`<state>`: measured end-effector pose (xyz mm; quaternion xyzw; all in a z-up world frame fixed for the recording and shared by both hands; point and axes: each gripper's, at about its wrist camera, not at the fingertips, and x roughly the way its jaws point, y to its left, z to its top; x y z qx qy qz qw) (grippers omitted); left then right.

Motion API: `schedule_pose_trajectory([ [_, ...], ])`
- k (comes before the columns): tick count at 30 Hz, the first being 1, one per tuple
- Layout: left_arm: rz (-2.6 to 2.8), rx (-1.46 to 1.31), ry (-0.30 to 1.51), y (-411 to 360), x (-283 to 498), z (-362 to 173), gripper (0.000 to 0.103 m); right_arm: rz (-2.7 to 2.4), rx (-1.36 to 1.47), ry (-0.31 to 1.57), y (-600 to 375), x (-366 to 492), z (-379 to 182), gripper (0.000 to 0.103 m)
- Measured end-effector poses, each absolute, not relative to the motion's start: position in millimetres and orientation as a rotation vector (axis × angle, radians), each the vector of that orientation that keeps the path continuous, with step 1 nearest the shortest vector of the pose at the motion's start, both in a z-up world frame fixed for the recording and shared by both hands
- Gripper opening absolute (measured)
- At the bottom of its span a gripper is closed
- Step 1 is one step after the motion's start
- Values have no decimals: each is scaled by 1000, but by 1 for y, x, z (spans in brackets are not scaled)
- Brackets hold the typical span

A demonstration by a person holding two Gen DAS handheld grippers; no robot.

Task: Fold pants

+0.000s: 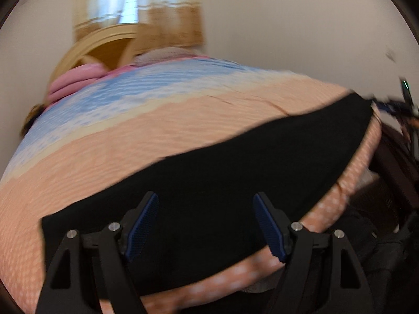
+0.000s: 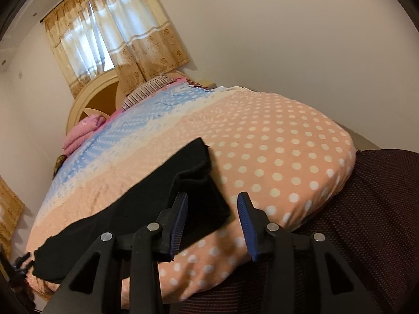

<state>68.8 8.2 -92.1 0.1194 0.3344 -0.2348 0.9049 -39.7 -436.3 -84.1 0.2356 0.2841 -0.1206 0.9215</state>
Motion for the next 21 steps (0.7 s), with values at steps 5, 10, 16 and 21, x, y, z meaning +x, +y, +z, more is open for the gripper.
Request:
schedule_pose_trajectory([
  [5,-580,414,701,-52,61,-112,78,-210,501,567,-428,-36,-84,41],
  [10,-613,490,726,-68,61,-130,71,-202,495,576,-427,-32,-88,41],
  [16,-638,474,747,-61,63,-136,55,-203,499,571,-426,-29,-92,41],
  [21,-665,490,740,-57,56,-130,47,-215,510,557,-429,-31,-91,41],
])
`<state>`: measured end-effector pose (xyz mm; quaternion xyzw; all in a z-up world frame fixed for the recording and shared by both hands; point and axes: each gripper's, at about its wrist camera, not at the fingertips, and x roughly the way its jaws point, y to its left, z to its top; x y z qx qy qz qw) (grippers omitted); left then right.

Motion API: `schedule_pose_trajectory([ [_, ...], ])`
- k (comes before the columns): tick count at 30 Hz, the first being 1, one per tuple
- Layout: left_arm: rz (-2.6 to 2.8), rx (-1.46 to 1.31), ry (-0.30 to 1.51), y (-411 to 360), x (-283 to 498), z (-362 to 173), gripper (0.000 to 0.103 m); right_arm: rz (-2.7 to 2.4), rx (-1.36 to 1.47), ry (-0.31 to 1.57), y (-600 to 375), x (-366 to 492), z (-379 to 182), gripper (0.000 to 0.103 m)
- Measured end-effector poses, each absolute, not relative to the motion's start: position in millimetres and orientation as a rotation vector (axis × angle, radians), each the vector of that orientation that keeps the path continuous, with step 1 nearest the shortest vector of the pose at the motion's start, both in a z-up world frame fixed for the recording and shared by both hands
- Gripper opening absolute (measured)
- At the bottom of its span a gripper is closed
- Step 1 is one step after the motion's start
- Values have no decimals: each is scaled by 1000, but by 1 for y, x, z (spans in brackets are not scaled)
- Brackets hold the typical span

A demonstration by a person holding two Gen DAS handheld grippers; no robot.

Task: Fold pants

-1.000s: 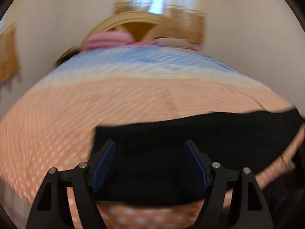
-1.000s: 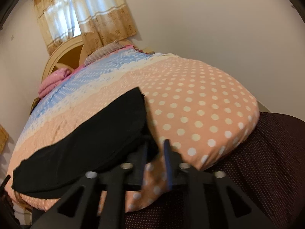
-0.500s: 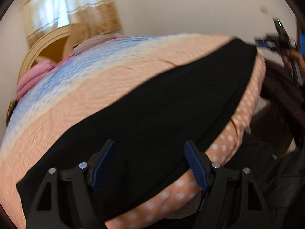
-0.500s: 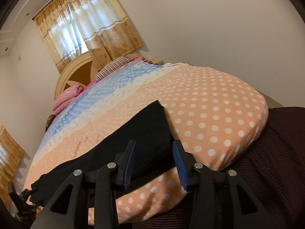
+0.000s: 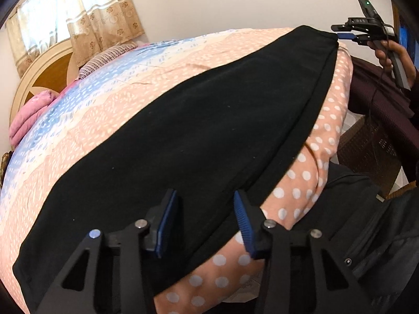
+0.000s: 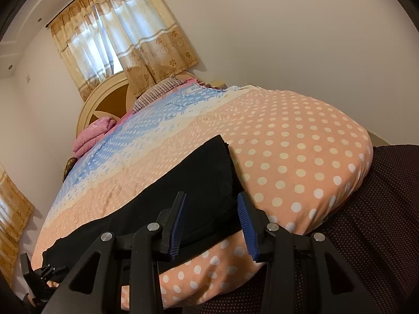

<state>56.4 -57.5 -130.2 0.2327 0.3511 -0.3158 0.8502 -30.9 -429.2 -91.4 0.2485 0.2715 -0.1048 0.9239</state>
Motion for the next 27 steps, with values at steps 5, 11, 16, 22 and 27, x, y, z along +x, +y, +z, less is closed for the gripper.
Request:
schedule_pose_trajectory([
  [5,-677,474,743,-61,51,-133,47,-242,544,520,-444,-41,-84,41],
  [11,-671,487,748,-74,59,-136,43,-225,576,535,-448,-40,-88,41],
  [16,-688,474,750,-74,60,-134,17,-200,545,574,-437,-29,-98,35],
  [22,-699,444,734,-73,59,-126,13,-204,468,579,-425,-21,-98,12],
  [27,-729,427,720,-72,55,-123,5,-204,449,575,-423,-20,-96,8],
])
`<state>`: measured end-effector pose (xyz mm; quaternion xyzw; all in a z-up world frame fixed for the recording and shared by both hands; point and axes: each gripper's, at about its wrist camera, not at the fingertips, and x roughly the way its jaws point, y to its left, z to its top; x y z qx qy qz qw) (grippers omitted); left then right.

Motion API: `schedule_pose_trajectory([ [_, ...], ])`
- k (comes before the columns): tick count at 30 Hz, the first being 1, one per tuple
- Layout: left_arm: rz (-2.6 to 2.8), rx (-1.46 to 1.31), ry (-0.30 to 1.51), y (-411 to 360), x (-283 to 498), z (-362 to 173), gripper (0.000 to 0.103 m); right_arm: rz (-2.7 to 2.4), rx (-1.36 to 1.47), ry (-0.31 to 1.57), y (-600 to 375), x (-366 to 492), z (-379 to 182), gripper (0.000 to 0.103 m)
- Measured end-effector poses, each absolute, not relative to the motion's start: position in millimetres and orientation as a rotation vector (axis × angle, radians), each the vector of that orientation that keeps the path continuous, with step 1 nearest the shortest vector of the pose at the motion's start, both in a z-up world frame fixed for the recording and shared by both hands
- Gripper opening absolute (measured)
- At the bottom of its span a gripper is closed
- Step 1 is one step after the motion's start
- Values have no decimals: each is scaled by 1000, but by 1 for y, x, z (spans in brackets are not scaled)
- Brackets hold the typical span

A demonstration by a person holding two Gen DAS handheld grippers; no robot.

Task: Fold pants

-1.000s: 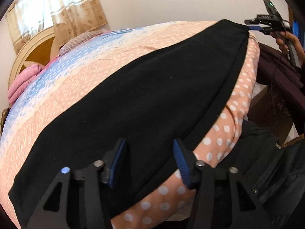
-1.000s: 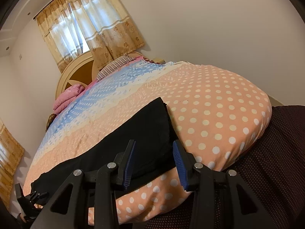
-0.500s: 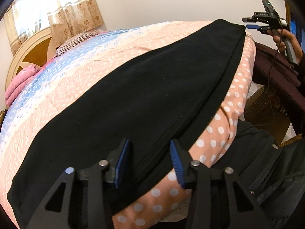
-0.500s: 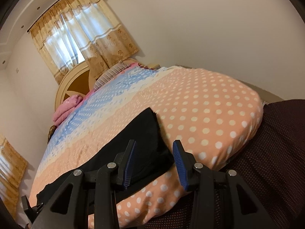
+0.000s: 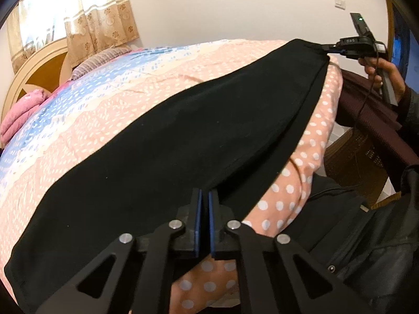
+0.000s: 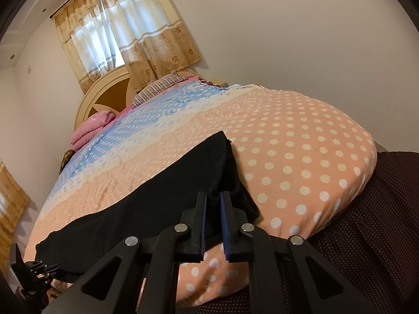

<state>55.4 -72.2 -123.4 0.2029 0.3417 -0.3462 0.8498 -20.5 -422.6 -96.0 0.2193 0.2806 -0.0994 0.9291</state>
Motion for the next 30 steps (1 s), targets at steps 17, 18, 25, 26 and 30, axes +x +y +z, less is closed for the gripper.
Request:
schedule_pose_trajectory([
  [17,-823,335,732,-54,52,-121,4,-223,440,549,-436,-32,-81,6],
  [18,-820,326,737,-53,53,-122,4,-223,436,549,-435,-32,-80,6],
  [25,-842,304,724,-48,51,-116,4,-241,421,566,-438,-34,-81,6],
  [26,-844,310,727,-48,51,-118,4,-245,426,575,-439,-33,-84,6],
  [30,-840,307,759,-47,53,-130,4,-263,451,613,-447,-34,-99,6],
])
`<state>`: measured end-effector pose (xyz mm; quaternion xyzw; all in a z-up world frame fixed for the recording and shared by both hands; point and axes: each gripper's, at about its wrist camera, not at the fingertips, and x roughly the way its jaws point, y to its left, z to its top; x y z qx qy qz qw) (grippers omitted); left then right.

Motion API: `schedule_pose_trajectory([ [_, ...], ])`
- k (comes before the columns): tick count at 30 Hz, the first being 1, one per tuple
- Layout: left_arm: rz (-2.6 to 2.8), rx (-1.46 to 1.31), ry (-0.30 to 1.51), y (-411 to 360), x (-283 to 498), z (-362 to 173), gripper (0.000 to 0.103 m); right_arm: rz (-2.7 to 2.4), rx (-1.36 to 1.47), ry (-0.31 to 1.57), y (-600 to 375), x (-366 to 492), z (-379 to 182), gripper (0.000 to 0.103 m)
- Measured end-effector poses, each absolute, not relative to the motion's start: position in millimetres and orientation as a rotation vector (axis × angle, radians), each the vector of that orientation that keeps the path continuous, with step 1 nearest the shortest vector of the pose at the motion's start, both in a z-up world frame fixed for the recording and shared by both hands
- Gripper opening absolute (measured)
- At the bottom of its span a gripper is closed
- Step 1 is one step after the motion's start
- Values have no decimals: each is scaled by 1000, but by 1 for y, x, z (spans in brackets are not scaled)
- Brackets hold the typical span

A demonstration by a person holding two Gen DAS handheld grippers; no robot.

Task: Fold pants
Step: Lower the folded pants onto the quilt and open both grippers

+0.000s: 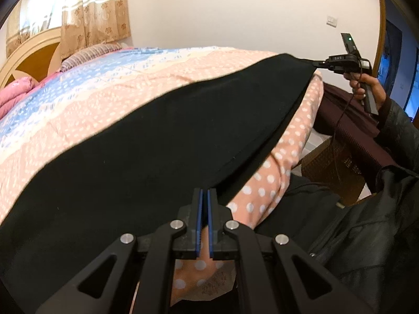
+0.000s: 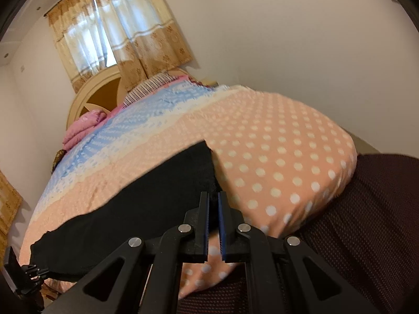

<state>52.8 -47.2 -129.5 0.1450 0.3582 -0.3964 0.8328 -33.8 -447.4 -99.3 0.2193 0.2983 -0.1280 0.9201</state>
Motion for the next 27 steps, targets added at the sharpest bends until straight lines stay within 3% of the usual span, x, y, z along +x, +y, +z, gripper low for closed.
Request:
schedule_pose_trajectory([
  [10,-822,289,779,-47,55,-140,6,-273,475,650,-454,-31,-113,7],
  [14,-809,319,762,-41,49,-136,16,-367,443,608,-461,-43,-97,23],
  [18,-769,306,730,-14,44,-123,35,-410,413,539,-455,-58,-74,27],
  [20,-732,288,705,2,45,-116,53,-349,392,530,-435,-55,-67,28],
  [22,-667,245,673,23,51,-108,60,-249,366,553,-407,-41,-67,29],
  [27,-580,143,697,42,75,-115,60,28,222,670,-306,9,-88,30],
])
